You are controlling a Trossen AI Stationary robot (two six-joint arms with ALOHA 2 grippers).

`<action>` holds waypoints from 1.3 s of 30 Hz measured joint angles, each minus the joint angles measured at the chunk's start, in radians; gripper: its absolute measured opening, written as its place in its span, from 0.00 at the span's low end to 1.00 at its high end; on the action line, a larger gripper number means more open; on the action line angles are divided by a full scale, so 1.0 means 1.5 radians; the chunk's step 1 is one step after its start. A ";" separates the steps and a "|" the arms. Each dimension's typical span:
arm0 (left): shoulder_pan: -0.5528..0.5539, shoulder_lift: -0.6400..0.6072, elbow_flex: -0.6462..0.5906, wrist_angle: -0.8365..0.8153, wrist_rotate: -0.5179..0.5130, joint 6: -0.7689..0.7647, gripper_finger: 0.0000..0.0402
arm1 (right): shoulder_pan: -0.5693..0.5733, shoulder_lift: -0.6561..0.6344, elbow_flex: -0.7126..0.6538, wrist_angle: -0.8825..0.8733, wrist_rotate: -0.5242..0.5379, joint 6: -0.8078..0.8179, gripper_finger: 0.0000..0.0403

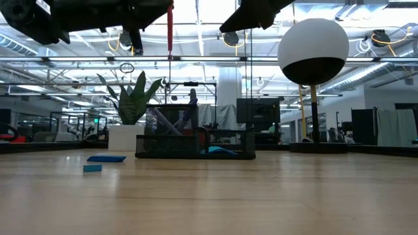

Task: Pick and place office supplies into organizer
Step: Put the red scissors into the black desk organizer

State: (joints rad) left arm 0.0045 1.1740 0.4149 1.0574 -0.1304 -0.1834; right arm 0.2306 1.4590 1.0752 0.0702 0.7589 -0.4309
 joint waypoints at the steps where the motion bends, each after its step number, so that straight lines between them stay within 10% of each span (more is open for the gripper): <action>1: 0.005 0.000 0.000 -0.002 0.000 -0.006 0.06 | 0.000 0.000 0.000 0.002 0.000 0.000 0.26; 39: 0.058 0.144 0.001 -0.087 0.019 -0.096 0.08 | 0.000 0.000 0.000 0.011 -0.003 -0.003 0.26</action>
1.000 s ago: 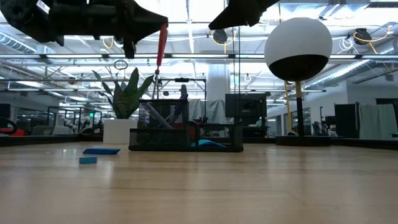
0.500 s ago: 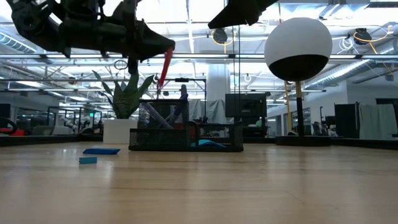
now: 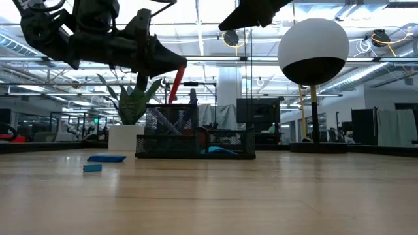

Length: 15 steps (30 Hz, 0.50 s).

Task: Pick and place office supplies into organizer
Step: Put the red scissors into the black desk organizer, then put the blue eraser into the black desk organizer

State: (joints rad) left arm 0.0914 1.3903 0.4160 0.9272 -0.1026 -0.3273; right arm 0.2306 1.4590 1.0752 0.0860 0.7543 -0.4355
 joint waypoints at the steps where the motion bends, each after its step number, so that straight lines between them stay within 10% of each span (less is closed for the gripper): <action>1: 0.000 0.000 0.000 -0.003 0.005 -0.001 0.09 | 0.000 0.000 0.000 0.000 0.000 -0.002 0.26; 15: 0.010 0.000 0.000 -0.023 0.016 -0.018 0.27 | 0.000 0.000 0.000 0.000 0.000 -0.015 0.26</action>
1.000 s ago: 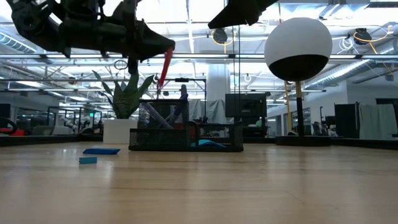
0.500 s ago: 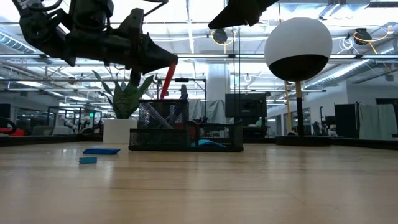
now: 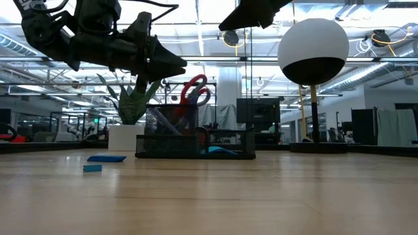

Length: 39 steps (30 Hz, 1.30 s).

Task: Pick and place office supplies into organizer
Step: Put the blue eraser into the black desk organizer

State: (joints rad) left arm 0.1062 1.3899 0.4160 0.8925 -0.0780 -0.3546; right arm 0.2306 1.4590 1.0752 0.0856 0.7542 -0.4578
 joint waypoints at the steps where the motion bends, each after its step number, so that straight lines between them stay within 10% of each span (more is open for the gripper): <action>1: 0.000 0.000 0.000 0.000 0.000 0.000 0.27 | 0.000 0.000 0.000 0.000 0.000 0.000 0.26; 21: -0.030 -0.080 0.000 -0.063 0.212 0.052 0.29 | 0.000 0.000 0.000 0.000 0.001 -0.005 0.26; 39: -0.192 -0.096 0.196 -0.697 0.012 0.229 0.29 | -0.003 0.000 0.000 -0.011 0.002 -0.007 0.26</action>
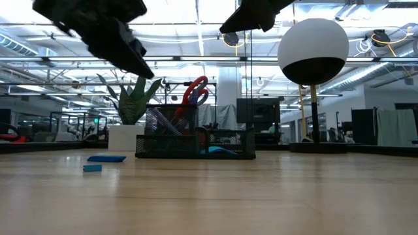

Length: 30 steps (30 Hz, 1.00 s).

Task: Pick and place office supplies into organizer
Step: Put the blue eraser into the black desk organizer

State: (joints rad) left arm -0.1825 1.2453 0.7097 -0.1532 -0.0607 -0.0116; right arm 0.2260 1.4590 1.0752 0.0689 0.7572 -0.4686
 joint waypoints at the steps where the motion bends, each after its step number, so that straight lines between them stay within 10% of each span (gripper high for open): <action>1: -0.011 0.000 0.000 -0.003 0.000 0.013 0.29 | 0.000 0.000 0.000 0.000 0.000 0.000 0.26; 30: -0.071 0.051 -0.001 -0.171 -0.078 0.038 0.41 | -0.001 0.000 0.000 0.001 -0.002 0.007 0.26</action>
State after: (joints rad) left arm -0.2896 1.3225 0.7082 -0.4103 -0.1772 0.0457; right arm 0.2240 1.4590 1.0752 0.0709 0.7547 -0.4580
